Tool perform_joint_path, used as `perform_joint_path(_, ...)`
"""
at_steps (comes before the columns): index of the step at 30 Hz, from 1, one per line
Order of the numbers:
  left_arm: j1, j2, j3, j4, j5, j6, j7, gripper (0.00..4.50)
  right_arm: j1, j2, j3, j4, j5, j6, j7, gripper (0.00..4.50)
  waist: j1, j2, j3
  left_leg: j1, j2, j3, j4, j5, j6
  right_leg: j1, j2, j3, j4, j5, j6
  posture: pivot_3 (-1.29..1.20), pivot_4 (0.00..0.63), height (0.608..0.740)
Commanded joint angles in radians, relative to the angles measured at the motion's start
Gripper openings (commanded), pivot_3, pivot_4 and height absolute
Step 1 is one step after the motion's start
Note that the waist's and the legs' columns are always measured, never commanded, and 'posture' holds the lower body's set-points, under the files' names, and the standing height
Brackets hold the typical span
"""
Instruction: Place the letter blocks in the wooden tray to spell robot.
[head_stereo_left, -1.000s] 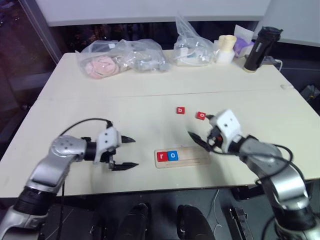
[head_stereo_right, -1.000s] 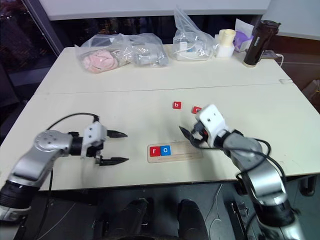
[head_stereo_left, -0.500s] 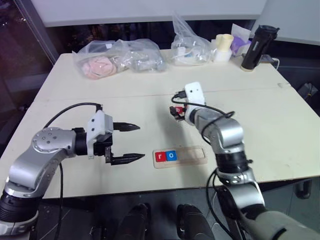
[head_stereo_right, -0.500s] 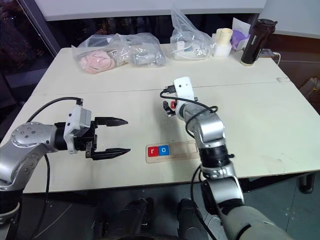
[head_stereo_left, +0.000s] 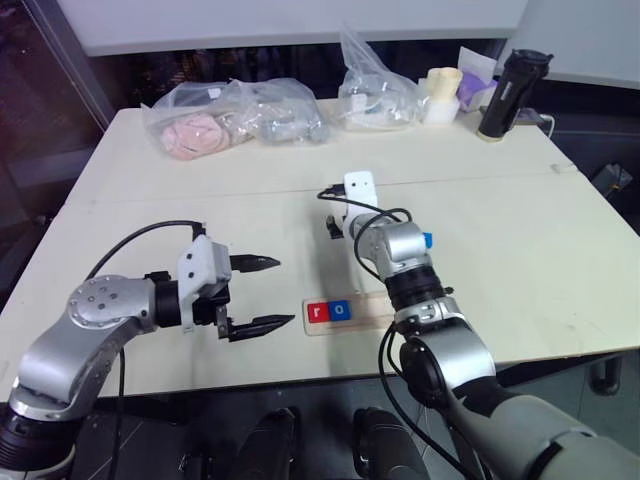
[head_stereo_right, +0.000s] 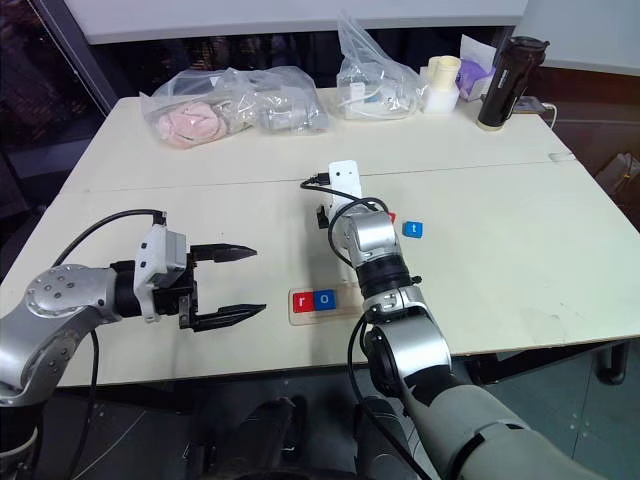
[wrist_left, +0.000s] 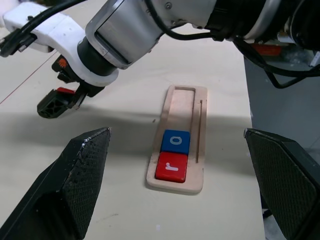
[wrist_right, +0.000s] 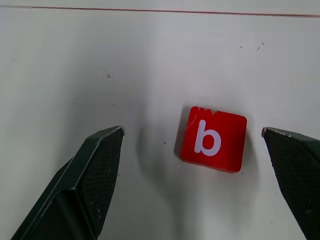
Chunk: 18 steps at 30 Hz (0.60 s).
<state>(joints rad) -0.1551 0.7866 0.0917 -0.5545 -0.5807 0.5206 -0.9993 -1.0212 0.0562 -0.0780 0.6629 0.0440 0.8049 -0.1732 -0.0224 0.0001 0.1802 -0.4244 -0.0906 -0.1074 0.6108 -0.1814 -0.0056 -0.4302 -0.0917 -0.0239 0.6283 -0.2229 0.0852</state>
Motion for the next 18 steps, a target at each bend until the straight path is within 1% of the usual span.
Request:
perform_joint_path(1, 0.008, 0.017, 0.026, -0.030, -0.009, -0.014, 0.005, 4.47, -0.052, 0.002, -0.014, 0.068, 0.001, -0.063, -0.007, 4.50, -0.002, 0.000, 0.000, 0.000, 0.000, 0.000, 0.000, 0.000, 0.000, 0.000, 0.000, 0.000, 0.000, 0.000, 0.000, 0.00, 0.150, 0.738)
perform_joint_path(4, 0.011, 0.025, 0.034, -0.035, -0.012, -0.012, 0.006, 4.47, -0.065, 0.005, -0.025, 0.121, 0.007, -0.079, -0.009, 4.50, -0.006, 0.000, 0.000, 0.000, 0.001, 0.000, 0.000, 0.000, 0.000, 0.000, 0.001, 0.000, 0.001, 0.000, 0.000, 0.00, 0.150, 0.738)
perform_joint_path(11, 0.007, 0.039, 0.049, -0.040, -0.020, -0.006, 0.012, 4.47, -0.070, 0.009, -0.058, 0.174, 0.025, -0.089, -0.034, 4.50, -0.019, 0.000, 0.000, 0.001, 0.001, -0.001, 0.000, 0.000, 0.000, 0.001, 0.001, 0.000, 0.001, 0.000, 0.000, 0.00, 0.150, 0.738)
perform_joint_path(12, 0.003, 0.039, 0.047, -0.041, -0.022, -0.005, 0.015, 4.50, -0.072, 0.009, -0.063, 0.179, 0.028, -0.090, -0.038, 3.95, -0.019, 0.000, 0.000, 0.001, 0.001, -0.001, 0.000, 0.000, 0.000, 0.001, 0.001, 0.000, 0.001, 0.000, 0.000, 0.00, 0.150, 0.738)
perform_joint_path(14, 0.001, 0.041, 0.047, -0.040, -0.023, -0.005, 0.017, 4.50, -0.075, 0.011, -0.068, 0.186, 0.031, -0.093, -0.042, 3.19, -0.021, 0.000, 0.000, 0.002, 0.001, -0.001, 0.000, 0.000, 0.000, 0.001, 0.001, 0.001, 0.001, 0.000, 0.000, 0.00, 0.150, 0.738)
perform_joint_path(15, 0.000, 0.041, 0.046, -0.039, -0.024, -0.006, 0.018, 4.50, -0.076, 0.012, -0.070, 0.189, 0.032, -0.095, -0.043, 2.70, -0.022, 0.000, 0.000, 0.002, 0.001, -0.001, 0.000, 0.000, 0.000, 0.001, 0.001, 0.001, 0.001, 0.000, 0.000, 0.00, 0.150, 0.738)
perform_joint_path(16, -0.002, 0.043, 0.043, -0.037, -0.020, -0.008, 0.018, 4.50, -0.076, 0.013, -0.073, 0.190, 0.033, -0.095, -0.045, 2.04, -0.022, 0.000, 0.000, 0.002, 0.001, -0.001, 0.000, 0.000, 0.000, 0.001, 0.001, 0.001, 0.001, 0.000, 0.000, 0.00, 0.150, 0.738)
perform_joint_path(18, -0.008, 0.041, 0.037, -0.035, -0.021, -0.009, 0.021, 4.50, -0.074, 0.012, -0.080, 0.187, 0.035, -0.092, -0.049, 1.17, -0.022, 0.000, 0.000, 0.002, 0.001, -0.001, -0.001, 0.000, 0.000, 0.001, 0.001, 0.001, 0.001, 0.000, 0.000, 0.00, 0.150, 0.738)
